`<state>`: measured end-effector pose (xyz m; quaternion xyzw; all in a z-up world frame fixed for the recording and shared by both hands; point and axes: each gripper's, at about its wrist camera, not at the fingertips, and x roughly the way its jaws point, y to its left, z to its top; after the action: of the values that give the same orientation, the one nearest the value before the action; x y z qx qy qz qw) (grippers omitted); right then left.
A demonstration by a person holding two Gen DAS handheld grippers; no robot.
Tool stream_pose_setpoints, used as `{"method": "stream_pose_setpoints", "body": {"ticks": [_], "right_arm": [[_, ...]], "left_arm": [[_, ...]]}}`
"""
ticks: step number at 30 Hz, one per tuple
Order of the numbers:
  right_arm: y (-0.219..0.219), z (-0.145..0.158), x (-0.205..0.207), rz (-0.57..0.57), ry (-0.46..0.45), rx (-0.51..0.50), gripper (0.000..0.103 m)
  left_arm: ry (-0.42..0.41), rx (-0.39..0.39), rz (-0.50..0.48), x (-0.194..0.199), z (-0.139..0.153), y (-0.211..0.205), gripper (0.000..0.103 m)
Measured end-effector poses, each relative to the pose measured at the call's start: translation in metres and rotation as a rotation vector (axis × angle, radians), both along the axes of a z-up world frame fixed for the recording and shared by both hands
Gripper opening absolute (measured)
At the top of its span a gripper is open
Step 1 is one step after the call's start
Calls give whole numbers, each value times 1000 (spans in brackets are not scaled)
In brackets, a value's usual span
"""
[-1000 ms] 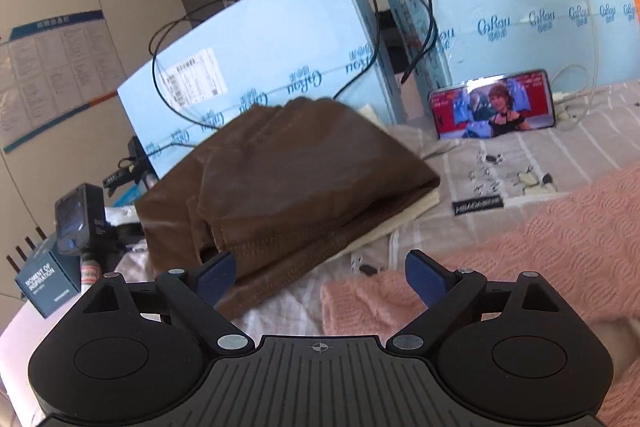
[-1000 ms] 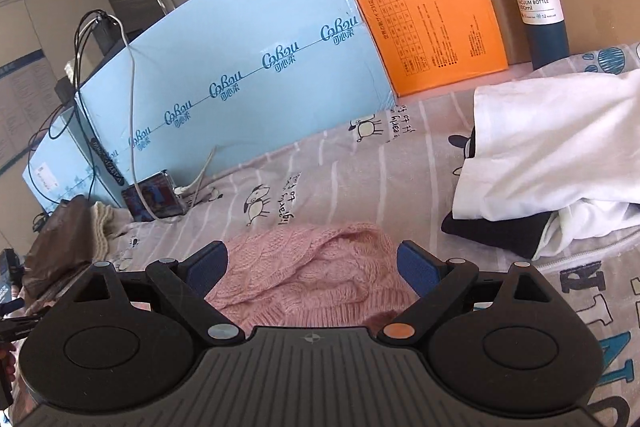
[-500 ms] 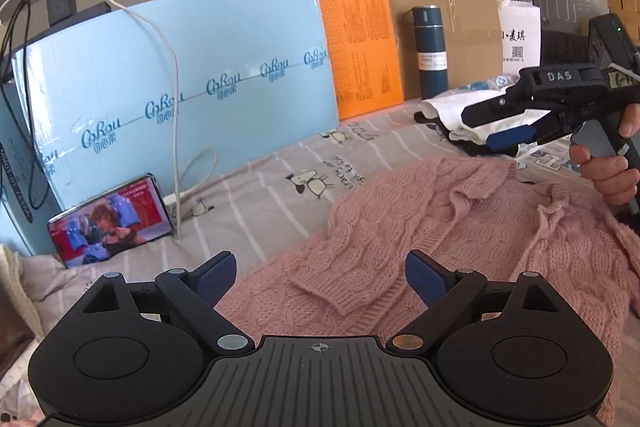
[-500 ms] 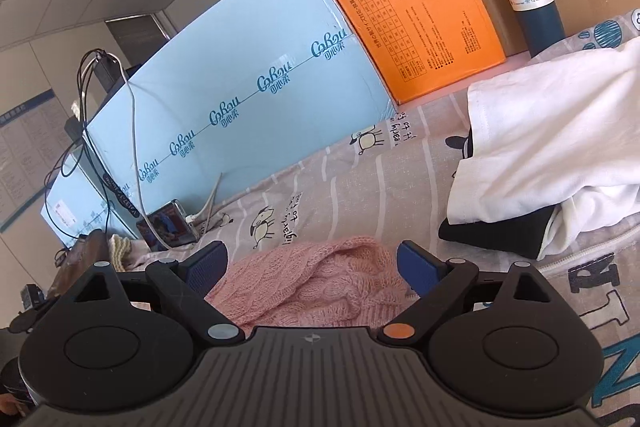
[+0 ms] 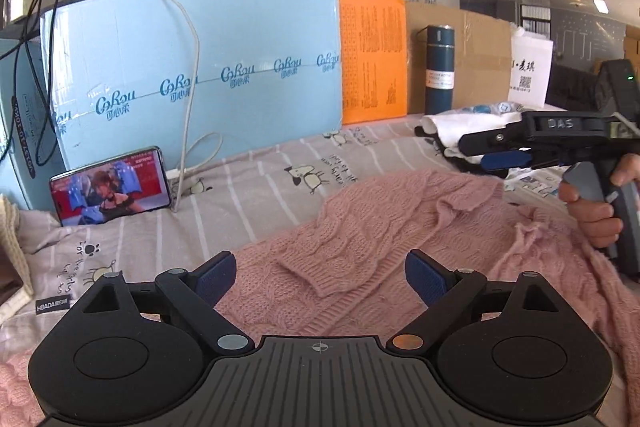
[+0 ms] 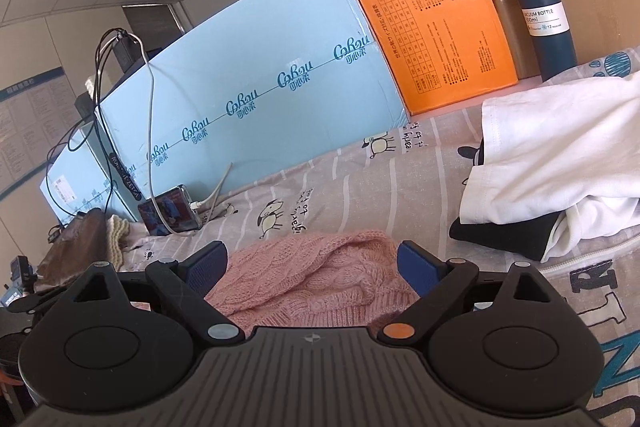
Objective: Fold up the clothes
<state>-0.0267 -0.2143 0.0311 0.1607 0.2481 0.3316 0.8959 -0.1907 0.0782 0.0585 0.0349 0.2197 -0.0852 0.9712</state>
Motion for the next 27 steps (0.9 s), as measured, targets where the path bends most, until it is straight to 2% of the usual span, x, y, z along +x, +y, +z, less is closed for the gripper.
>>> {"method": "stream_pose_setpoints", "body": {"ticks": [3,6,8,13,17,20,22,23,24,25,26,27], "right_arm": [[-4,3,-7,35,-40,45,92],[-9,8,-20,104,-87,102,93],[-10,13,-35,148,-125,104,93],[-11,20,-82,229,-184,66,93],[-17,22,-117,266,-202,46,93],[-26,20,-138,253,-212,43,94],[-32,19,-148,239,-214,42,94],[-34,18,-152,230,-215,40,94],[-36,18,-155,220,-218,39,94],[-39,19,-158,211,-222,37,94],[-41,18,-161,203,-224,37,95],[-43,18,-162,196,-224,39,95]], "left_arm": [[-56,-52,-33,-42,0,-4,94],[-85,-118,-56,-76,-6,-6,94],[-95,-177,-93,-93,-13,-7,94],[-45,-294,-277,-113,-34,-19,94],[-27,-250,-394,-120,-44,-46,94],[-37,-203,-442,-125,-53,-63,92],[-55,-123,-454,-127,-59,-75,77],[-69,-80,-451,-129,-62,-80,55],[-87,-40,-438,-129,-64,-83,41],[-103,-13,-433,-131,-65,-83,36],[-109,-12,-438,-132,-64,-82,29],[-110,-30,-445,-131,-61,-78,10]]}}
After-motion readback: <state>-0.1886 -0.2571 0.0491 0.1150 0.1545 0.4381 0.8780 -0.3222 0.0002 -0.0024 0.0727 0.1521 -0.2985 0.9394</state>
